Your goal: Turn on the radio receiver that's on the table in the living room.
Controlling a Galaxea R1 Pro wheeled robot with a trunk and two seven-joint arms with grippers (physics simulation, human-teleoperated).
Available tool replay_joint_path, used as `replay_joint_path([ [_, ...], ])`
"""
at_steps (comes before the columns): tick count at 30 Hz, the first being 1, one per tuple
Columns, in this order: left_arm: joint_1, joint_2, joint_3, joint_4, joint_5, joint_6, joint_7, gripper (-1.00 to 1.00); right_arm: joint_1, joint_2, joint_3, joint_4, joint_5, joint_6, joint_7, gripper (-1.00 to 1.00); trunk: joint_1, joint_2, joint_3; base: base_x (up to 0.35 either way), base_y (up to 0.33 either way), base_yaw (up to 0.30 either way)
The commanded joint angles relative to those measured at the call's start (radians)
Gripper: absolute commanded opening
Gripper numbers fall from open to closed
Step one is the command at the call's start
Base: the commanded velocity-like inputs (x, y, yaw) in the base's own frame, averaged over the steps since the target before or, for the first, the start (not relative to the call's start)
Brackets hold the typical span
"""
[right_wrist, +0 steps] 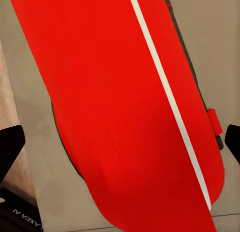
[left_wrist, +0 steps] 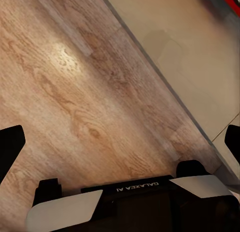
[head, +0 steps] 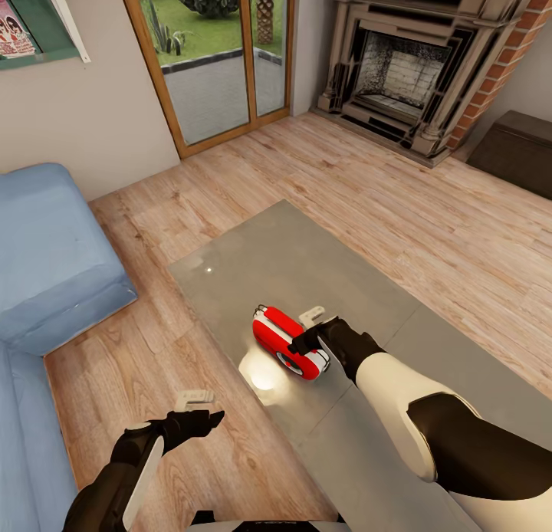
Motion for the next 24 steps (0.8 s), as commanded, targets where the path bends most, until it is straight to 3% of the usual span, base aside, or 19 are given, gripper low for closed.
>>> replay_joint_path([
  [1,0.0,0.0,0.0,0.0,0.0,0.0,0.0,1.0,0.0,0.0,0.0,0.001,0.0,0.0,0.0,1.0,0.0,0.0,0.0,0.0,0.0,0.0],
  [10,0.0,0.0,0.0,0.0,0.0,0.0,0.001,1.0,0.0,0.0,0.0,0.065,0.0,-0.029,-0.001,1.0,0.0,0.0,0.0,0.0,0.0,0.0],
  [11,0.0,0.0,0.0,0.0,0.0,0.0,0.001,1.0,0.0,0.0,0.0,0.067,0.0,-0.031,-0.001,-1.0,0.0,0.0,0.0,0.0,0.0,0.0],
  [24,0.0,0.0,0.0,0.0,0.0,0.0,0.002,1.0,0.0,0.0,-0.003,0.07,-0.005,-0.037,-0.002,-1.0,0.0,0.0,0.0,0.0,0.0,0.0],
])
